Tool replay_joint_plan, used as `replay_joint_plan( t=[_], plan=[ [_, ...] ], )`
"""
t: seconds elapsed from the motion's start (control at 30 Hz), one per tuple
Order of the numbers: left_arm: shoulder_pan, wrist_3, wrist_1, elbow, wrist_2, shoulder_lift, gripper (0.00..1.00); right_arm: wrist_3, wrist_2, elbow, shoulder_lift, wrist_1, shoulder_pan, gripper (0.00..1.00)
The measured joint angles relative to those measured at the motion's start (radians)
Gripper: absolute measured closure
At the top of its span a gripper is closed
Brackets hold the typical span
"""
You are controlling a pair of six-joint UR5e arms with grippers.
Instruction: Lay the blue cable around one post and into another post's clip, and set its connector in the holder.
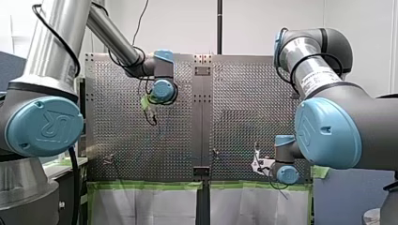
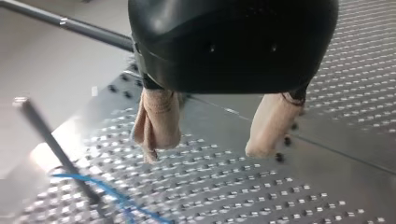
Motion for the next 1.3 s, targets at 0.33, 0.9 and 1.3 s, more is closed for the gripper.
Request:
replay_joint_plan(
  t=[0.33, 0.9, 1.3],
  plan=[
    [0.003, -0.087, -0.011, -0.035, -0.084, 0.087, 0.02, 0.0, 0.0, 0.0, 0.002, -0.001, 0.0, 1.0],
    [0.029, -0.263, 0.058, -0.039, 0.017, 0.246, 0.02, 0.0, 0.0, 0.0, 0.007, -0.005, 0.0, 1.0],
    [0.052, -0.377, 0.057, -0.039, 0.036, 0.195, 0.02, 0.0, 0.0, 0.0, 0.011, -0.007, -0.001, 1.0]
  ],
)
